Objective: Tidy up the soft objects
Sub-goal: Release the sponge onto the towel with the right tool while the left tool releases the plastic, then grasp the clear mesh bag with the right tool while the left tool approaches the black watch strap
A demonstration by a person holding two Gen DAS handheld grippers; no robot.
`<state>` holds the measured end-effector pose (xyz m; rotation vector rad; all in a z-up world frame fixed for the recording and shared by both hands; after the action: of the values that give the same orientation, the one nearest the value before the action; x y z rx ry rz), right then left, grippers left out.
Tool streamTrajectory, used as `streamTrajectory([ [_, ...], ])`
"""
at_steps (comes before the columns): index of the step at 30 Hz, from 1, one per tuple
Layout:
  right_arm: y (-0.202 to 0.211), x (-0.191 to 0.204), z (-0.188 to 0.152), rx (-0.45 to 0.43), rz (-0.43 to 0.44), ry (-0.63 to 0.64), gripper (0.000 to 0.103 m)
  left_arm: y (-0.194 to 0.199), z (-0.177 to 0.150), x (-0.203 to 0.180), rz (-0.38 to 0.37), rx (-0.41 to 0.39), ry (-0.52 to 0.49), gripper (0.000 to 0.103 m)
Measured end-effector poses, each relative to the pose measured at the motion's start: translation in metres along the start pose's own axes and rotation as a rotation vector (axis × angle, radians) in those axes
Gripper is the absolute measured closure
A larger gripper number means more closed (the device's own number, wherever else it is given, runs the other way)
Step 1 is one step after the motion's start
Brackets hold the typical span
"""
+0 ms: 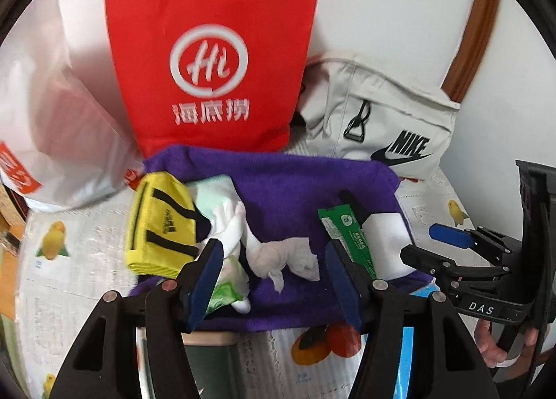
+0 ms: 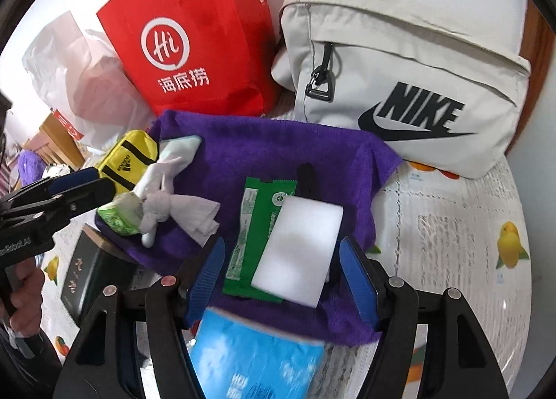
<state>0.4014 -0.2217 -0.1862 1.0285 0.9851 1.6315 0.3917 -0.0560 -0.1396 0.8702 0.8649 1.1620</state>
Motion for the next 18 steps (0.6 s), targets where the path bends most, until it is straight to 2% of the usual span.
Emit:
streamTrajectory([
  [6, 0.027, 0.012, -0.036, -0.03, -0.008, -0.02, 0.035, 0.04, -0.023, -0.005, 0.08, -0.076, -0.012, 0.044],
  [14, 0.063, 0.037, -0.095, -0.092, -0.022, -0.015, 0.035, 0.084, -0.083, -0.007, 0.163, -0.145, -0.026, 0.044],
  [18, 0.073, 0.05, -0.127, -0.117, -0.015, -0.021, 0.035, 0.091, -0.117, 0.0, 0.137, -0.124, -0.012, 0.044],
])
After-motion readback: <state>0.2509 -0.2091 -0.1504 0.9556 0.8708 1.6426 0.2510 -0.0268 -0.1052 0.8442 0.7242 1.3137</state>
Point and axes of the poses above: each gripper's, at about its wrist camera, not at the fingertips, and y roughly against the way its jaws point, x to its left, z to its top, the point moved 8 cm from there along -y, roughly the way its jaws point, and after that the axes turned 15 degrees about x, right-handed, at the moved point
